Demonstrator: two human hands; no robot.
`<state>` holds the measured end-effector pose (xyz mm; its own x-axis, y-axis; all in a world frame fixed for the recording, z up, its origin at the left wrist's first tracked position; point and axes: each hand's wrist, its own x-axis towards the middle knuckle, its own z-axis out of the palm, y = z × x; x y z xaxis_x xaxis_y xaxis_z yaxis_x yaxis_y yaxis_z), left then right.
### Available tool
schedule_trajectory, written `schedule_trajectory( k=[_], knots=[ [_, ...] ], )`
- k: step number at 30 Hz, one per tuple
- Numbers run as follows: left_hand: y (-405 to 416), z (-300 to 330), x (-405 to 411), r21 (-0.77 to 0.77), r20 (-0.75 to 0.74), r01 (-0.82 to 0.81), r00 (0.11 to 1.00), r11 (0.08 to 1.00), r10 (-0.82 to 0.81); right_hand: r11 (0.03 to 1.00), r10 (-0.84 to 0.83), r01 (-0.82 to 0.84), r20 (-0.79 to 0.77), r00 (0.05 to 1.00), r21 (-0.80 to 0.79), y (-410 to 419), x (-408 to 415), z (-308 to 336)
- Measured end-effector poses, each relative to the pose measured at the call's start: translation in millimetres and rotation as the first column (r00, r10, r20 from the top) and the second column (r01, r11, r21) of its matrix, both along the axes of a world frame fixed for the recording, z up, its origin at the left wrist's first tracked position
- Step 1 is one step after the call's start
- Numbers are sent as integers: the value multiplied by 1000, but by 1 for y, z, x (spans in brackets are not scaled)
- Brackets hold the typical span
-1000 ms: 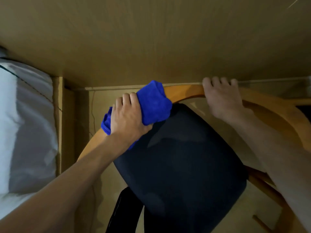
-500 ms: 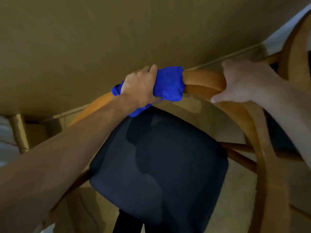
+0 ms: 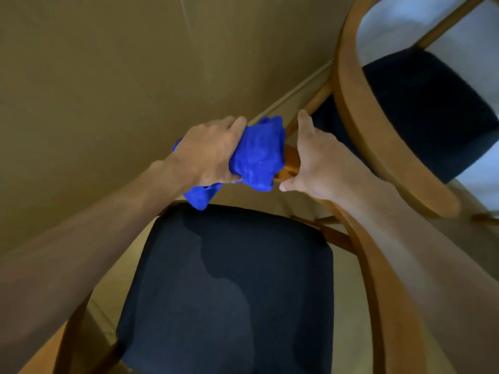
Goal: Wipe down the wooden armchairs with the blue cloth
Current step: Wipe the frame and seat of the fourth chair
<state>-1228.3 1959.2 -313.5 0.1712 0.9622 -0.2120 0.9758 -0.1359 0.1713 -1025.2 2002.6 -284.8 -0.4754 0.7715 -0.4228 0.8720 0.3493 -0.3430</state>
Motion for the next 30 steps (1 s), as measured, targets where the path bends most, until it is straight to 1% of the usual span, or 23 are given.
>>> schedule_trajectory(
  k=[2, 4, 6, 8, 10, 12, 14, 17, 19, 21, 23, 27, 30],
  knots=[
    [5, 5, 15, 4, -28, 35, 999, 999, -35, 999, -34, 32, -67, 997, -31, -6, 17, 4],
    [14, 7, 38, 14, -84, 128, 988, 992, -126, 1000, -19, 17, -116, 993, -24, -15, 32, 1],
    [23, 6, 67, 33, -173, 250, 955, 968, -241, 999, -41, 43, -100, 994, 12, -23, 45, -6],
    [28, 1, 102, 40, -253, 365, 904, 930, -344, 993, -111, 113, -72, 991, 22, -30, 62, -16],
    [28, -9, 131, 35, -310, 447, 855, 894, -416, 983, -182, 182, -73, 981, -4, -36, 76, -29],
    [26, -19, 160, 37, -335, 518, 812, 855, -478, 961, -274, 271, -57, 960, -57, -44, 99, -40],
    [21, -28, 184, 31, -310, 553, 798, 833, -518, 938, -338, 333, -40, 940, -94, -57, 121, -49],
    [11, -40, 213, 40, -214, 579, 801, 814, -559, 897, -435, 426, -65, 898, -114, -81, 152, -56],
    [1, -47, 229, 43, -153, 620, 779, 783, -608, 860, -505, 497, -56, 861, -113, -99, 167, -54],
    [-10, -50, 243, 44, -109, 674, 737, 737, -667, 821, -568, 562, -37, 822, -101, -119, 180, -52],
    [-21, -50, 255, 54, -107, 729, 684, 683, -722, 783, -621, 617, -42, 783, -81, -142, 189, -51],
    [-48, -47, 276, 68, -85, 809, 587, 583, -805, 694, -718, 720, -97, 689, -24, -192, 200, -52],
    [-81, -41, 292, 99, -61, 852, 521, 514, -852, 636, -767, 771, -118, 631, -13, -237, 208, -52]
  ],
)
